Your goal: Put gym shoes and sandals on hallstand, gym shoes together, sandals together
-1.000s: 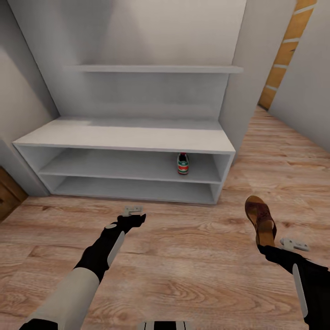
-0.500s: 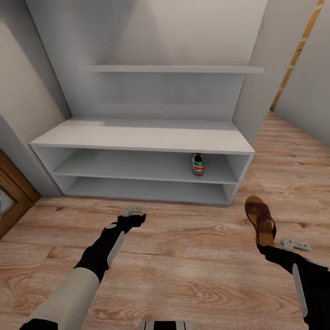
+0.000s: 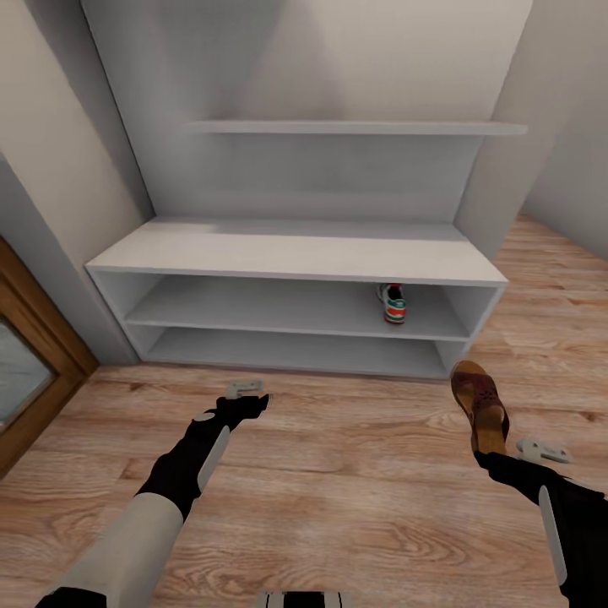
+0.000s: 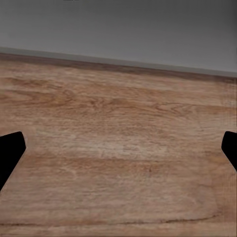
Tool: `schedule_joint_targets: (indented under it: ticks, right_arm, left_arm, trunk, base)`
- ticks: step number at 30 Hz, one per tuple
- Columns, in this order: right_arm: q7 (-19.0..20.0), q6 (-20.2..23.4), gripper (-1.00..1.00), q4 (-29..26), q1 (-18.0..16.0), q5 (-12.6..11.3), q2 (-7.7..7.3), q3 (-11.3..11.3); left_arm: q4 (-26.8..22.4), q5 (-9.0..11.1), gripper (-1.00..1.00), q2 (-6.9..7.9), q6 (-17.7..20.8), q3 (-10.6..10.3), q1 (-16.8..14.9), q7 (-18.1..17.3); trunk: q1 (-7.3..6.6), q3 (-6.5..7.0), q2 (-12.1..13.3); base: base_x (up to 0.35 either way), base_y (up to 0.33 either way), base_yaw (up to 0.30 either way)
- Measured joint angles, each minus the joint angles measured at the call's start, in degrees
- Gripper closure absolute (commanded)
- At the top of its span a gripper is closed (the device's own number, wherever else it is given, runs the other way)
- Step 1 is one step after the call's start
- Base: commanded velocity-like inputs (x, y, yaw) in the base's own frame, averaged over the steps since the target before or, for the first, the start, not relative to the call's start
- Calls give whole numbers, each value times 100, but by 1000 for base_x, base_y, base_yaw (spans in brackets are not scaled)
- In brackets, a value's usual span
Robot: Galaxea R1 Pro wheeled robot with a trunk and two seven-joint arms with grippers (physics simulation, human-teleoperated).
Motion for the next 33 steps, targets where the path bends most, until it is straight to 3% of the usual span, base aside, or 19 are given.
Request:
schedule_joint_targets:
  ticks: [27,29,32,33]
  right_arm:
    - [0,0,100,-3,-2,0,-4,0]
    - [0,0,100,-5,-2,0,-4,0]
    - [0,0,100,-4,-1,0,-4,0]
    - [0,1,100,-3,0,-1,-4,0]
  left_arm:
    - [0,0,-100,3,13,0,0,-29]
    - [0,0,-100,17,9,3,0,-205]
    - [-1,3,-100,148,3,9,0,-820]
    - [-1,3,-100,271,-4,14,0,-1370]
  trunk:
    - [0,0,0]
    - [0,0,0]
    - [0,0,0]
    - [0,0,0]
  base:
    - [0,350,0]
    - [0,350,0]
    - [0,332,0]
    - [0,108,0]
